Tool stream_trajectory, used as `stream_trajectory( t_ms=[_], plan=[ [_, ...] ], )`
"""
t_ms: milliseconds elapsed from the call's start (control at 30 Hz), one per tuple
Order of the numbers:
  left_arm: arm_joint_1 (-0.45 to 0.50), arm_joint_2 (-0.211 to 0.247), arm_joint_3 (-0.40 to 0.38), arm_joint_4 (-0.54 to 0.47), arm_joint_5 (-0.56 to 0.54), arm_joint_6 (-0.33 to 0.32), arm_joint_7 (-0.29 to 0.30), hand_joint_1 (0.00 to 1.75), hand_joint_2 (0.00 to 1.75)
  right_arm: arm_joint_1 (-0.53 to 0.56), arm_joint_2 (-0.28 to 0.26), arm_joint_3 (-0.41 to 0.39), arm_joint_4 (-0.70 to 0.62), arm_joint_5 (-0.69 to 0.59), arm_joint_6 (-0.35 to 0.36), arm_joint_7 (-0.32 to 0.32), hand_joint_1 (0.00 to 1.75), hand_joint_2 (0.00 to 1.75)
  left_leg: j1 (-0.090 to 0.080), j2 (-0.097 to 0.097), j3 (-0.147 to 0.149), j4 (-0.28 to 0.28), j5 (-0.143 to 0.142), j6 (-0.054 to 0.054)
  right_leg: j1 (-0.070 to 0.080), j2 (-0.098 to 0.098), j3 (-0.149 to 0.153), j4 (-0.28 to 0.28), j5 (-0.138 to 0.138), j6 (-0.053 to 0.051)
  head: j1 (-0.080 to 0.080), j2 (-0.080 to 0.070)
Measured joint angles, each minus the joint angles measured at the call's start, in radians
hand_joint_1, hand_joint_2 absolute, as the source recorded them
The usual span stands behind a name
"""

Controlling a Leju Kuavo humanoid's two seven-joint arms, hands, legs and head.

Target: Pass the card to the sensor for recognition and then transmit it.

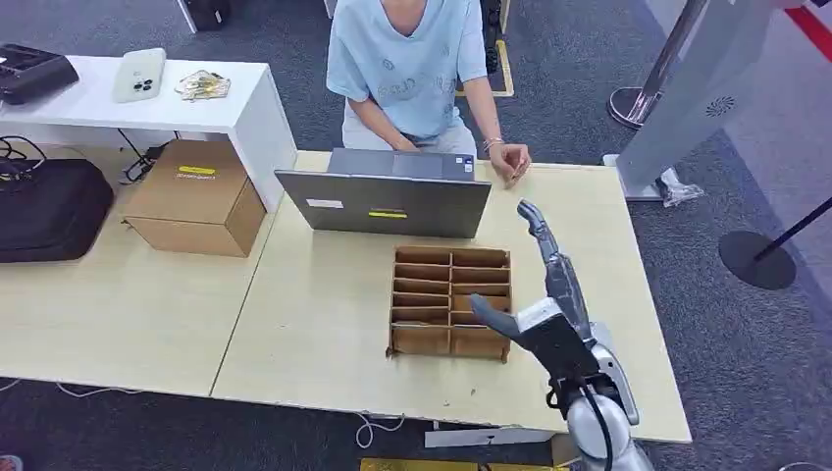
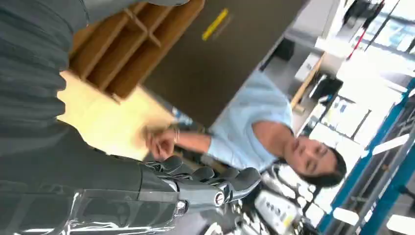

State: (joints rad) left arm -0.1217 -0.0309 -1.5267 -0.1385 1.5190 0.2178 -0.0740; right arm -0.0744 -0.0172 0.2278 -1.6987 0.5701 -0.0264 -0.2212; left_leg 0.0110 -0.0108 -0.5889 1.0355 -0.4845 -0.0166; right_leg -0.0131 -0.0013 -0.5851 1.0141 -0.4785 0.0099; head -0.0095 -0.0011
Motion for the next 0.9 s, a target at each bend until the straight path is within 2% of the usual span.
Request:
stream_trajectory(
  t_ms=[133,400,633,900],
  plan=[
    [-0.004,-0.001,-0.007,0.000,-0.015,-0.009,0.000,0.00,1.75,-0.091,-0.013,0.027,0.017,0.212,-0.102,0.069,0.00,1.75,0.000,0.000,0.000,0.000,0.000,0.000,0.000,0.000,0.000,0.000,0.000,0.000,0.000,0.000],
    [-0.006,-0.005,-0.013,0.000,-0.028,-0.014,0.000,0.00,1.75,-0.319,-0.014,0.083,0.150,0.401,-0.138,0.157,0.00,1.75,0.000,0.000,0.000,0.000,0.001,0.000,0.000,0.000,0.000,0.001,0.001,0.000,0.000,0.000],
    [-0.009,-0.008,-0.013,0.000,-0.027,-0.011,0.009,0.00,1.75,-0.552,-0.001,0.137,0.366,0.481,-0.143,0.188,0.00,1.75,0.000,0.000,0.000,0.000,0.001,0.000,0.000,0.000,0.000,0.001,0.001,0.000,0.000,0.000],
    [-0.010,-0.009,-0.013,0.000,-0.020,0.001,0.019,0.00,1.75,-0.776,0.063,0.183,0.655,0.574,-0.176,0.255,0.00,1.75,0.000,0.000,0.000,0.000,0.001,0.000,0.000,0.000,0.000,0.002,0.001,0.000,0.000,0.000]
  ],
)
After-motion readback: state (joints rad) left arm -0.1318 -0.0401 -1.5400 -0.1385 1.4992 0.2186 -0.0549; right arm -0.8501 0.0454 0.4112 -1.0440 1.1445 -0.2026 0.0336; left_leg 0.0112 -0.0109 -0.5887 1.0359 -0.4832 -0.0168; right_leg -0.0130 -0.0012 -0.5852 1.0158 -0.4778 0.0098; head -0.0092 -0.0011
